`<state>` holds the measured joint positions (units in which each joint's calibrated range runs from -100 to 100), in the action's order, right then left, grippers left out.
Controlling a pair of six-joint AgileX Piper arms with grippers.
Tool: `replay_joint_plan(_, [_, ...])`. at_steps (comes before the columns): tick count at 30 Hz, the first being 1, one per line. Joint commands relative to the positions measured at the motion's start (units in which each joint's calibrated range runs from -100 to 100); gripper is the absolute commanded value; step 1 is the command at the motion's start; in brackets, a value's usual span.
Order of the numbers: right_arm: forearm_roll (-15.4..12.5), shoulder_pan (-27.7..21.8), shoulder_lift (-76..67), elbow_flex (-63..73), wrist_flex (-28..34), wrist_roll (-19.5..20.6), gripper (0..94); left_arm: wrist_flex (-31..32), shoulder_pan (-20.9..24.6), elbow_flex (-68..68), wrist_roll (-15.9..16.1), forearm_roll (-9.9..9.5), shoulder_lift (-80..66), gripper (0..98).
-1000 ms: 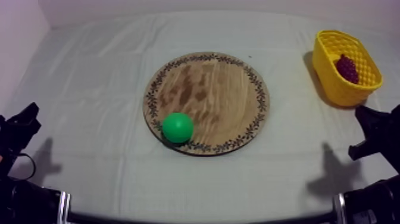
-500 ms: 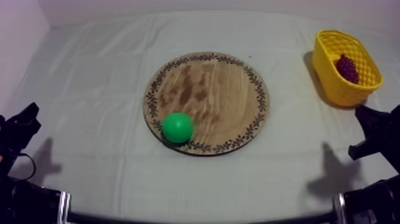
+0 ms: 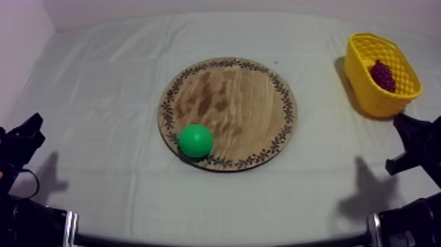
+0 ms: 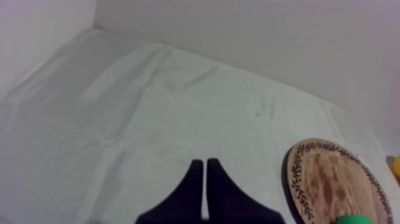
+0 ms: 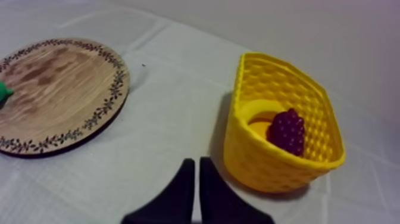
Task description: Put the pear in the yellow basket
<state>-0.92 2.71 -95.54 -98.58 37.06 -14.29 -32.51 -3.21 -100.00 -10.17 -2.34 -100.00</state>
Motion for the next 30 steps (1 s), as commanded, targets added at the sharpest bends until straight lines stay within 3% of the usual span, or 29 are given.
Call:
replay_joint_plan(1, [0.32, 0.24, 1.05, 1.39, -0.79, -0.07, 0.6, 0.01, -0.02, 0.00, -0.01, 0.02, 0.00, 0.1])
replay_joint_plan(5, [0.54, 2.12, 6.39, 8.67, -0.23, 0.07, 0.6, 0.01, -0.02, 0.00, -0.01, 0.02, 0.00, 0.1])
replay_joint_plan(10, [1.68, 6.56, 18.65, 24.74, 5.46, 2.34, 0.6, 0.01, -0.02, 0.00, -0.01, 0.02, 0.00, 0.1])
replay_joint_plan(20, [7.25, 19.15, 44.99, 57.90, 22.02, 10.60, 0.6, 0.01, -0.02, 0.00, -0.01, 0.02, 0.00, 0.1])
replay_joint_plan(30, [14.17, 32.39, 63.49, 74.85, 38.27, 19.91, 0.5, 0.01, -0.02, 0.00, -0.01, 0.02, 0.00, 0.1])
